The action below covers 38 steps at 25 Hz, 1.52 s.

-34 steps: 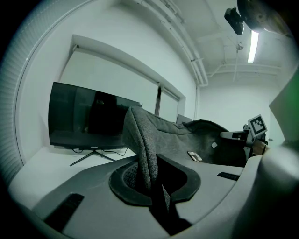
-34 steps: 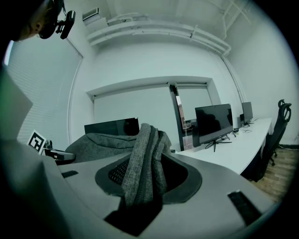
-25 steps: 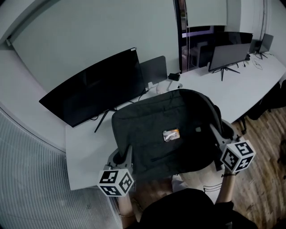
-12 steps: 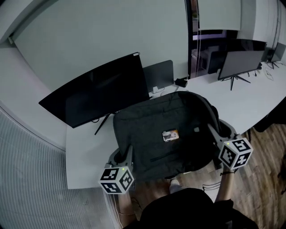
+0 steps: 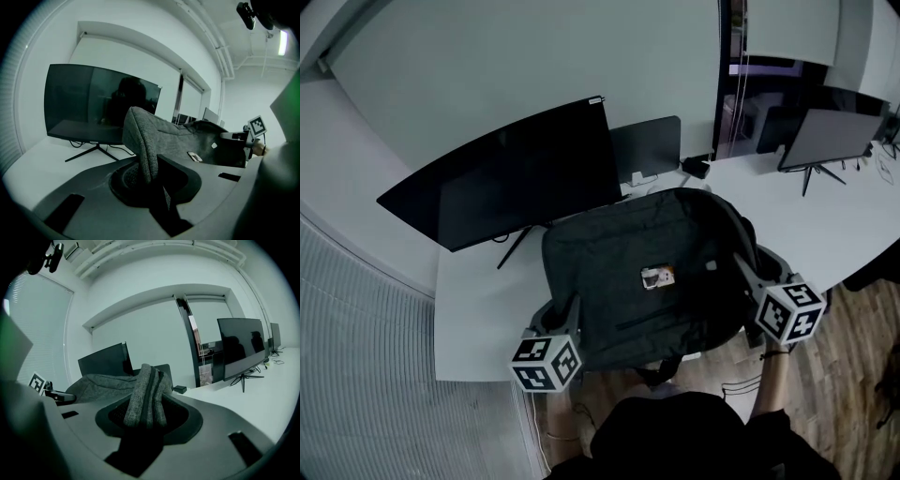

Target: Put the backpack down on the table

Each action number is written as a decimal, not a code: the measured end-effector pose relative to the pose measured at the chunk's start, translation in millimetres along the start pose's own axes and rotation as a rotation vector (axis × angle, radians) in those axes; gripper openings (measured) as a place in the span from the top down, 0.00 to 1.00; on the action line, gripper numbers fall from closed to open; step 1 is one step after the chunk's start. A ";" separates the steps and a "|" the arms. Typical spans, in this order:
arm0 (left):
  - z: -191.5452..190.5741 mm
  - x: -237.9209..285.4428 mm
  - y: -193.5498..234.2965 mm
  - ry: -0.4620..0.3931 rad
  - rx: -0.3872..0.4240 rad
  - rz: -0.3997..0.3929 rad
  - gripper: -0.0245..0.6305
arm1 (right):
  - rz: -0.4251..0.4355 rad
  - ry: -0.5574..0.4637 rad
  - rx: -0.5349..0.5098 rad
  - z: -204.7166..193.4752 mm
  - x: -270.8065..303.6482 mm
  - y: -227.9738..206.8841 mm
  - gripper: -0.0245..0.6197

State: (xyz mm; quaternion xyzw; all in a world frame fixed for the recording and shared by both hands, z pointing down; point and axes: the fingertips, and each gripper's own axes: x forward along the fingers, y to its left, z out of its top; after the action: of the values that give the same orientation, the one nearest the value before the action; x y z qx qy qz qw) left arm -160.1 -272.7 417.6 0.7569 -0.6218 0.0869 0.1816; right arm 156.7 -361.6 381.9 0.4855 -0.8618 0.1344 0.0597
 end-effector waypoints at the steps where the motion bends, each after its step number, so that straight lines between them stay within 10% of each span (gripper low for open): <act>1: -1.8 4.5 1.9 0.007 -0.004 0.002 0.89 | 0.002 0.007 0.002 -2.3 5.2 -2.1 0.73; 38: -91.8 93.2 47.5 0.273 -0.128 -0.027 0.88 | -0.045 0.248 0.063 -97.7 88.6 -36.2 0.73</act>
State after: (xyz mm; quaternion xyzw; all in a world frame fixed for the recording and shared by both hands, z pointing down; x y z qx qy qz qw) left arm -177.9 -329.9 543.1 0.7333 -0.5851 0.1467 0.3137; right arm 138.7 -423.8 502.4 0.4861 -0.8319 0.2192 0.1534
